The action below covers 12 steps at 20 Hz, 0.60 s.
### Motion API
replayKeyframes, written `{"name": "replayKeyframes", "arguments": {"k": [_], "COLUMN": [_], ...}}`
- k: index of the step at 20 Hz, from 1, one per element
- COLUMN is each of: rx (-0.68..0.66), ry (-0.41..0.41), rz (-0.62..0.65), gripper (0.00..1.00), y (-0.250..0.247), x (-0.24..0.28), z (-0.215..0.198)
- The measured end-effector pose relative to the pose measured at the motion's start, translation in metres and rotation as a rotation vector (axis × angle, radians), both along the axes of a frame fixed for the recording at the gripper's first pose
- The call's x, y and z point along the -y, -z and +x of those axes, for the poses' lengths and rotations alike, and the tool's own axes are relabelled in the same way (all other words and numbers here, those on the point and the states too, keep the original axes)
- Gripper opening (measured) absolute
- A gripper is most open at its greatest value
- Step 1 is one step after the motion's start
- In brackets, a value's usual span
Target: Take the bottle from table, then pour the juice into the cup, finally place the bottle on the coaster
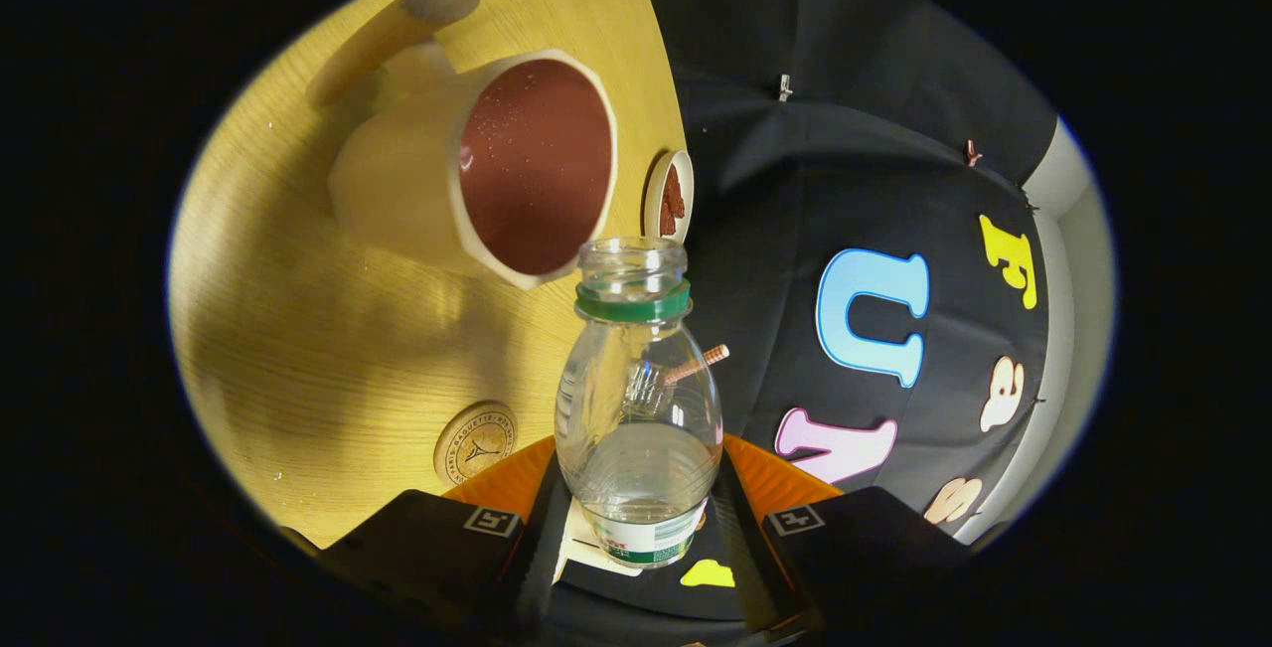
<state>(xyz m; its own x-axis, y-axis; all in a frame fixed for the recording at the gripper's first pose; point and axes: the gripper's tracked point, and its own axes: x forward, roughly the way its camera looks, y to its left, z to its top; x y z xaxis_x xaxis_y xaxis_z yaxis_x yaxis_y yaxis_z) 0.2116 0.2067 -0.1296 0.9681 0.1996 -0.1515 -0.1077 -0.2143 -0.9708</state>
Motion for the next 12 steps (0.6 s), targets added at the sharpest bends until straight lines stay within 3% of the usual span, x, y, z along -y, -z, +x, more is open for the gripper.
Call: {"name": "replayKeyframes", "arguments": {"k": [12], "rx": [-0.003], "ry": [-0.047], "rz": [-0.091], "gripper": [0.75], "y": [-0.0027], "x": [-0.0097], "z": [0.0065]}}
